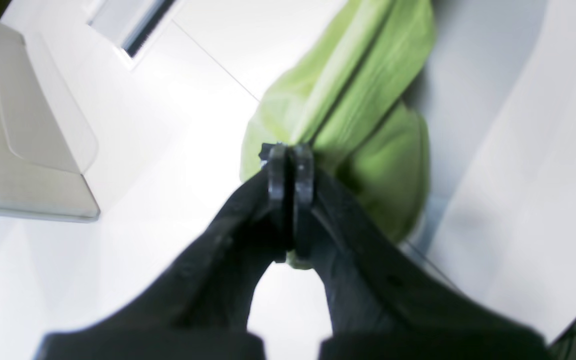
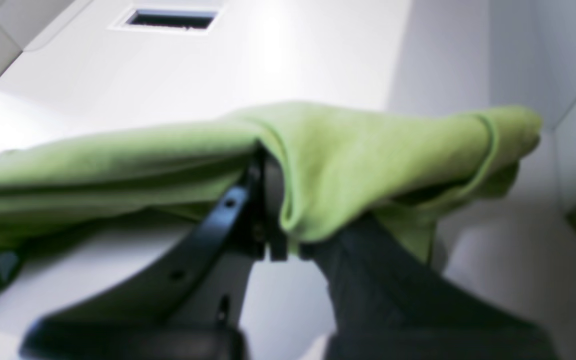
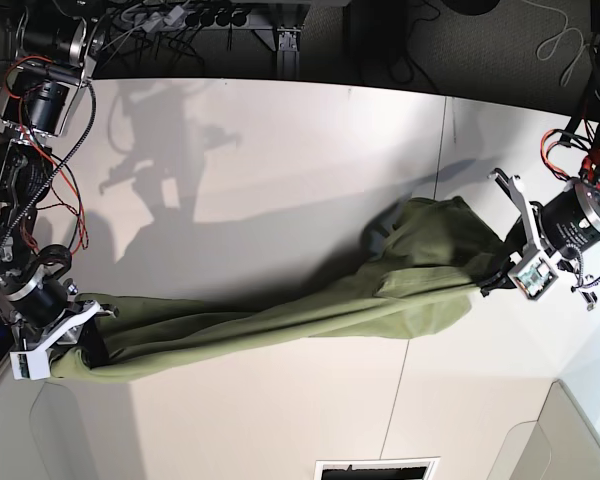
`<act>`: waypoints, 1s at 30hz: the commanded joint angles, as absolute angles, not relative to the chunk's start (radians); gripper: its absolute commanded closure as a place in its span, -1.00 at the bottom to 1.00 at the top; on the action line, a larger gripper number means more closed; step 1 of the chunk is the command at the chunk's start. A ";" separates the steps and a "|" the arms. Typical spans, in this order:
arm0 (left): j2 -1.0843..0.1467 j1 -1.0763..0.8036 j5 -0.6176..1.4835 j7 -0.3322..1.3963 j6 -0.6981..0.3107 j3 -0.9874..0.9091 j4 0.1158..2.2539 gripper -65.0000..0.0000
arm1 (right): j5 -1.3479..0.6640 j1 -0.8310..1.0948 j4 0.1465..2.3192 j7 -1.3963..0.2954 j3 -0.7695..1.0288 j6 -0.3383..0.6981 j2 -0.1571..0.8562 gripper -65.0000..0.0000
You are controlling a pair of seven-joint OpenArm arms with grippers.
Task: Layout the t-shirt on the table in an organized manner, then fold the t-shirt properly
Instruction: 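Lift and stretch the shirt between both grippers, then lay it down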
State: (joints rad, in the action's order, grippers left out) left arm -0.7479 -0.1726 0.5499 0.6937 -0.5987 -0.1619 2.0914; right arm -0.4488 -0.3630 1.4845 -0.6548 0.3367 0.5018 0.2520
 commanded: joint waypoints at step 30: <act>-0.890 -0.262 1.004 1.023 -0.698 -0.171 2.100 1.00 | -0.596 0.103 1.813 -0.762 0.355 0.542 0.271 1.00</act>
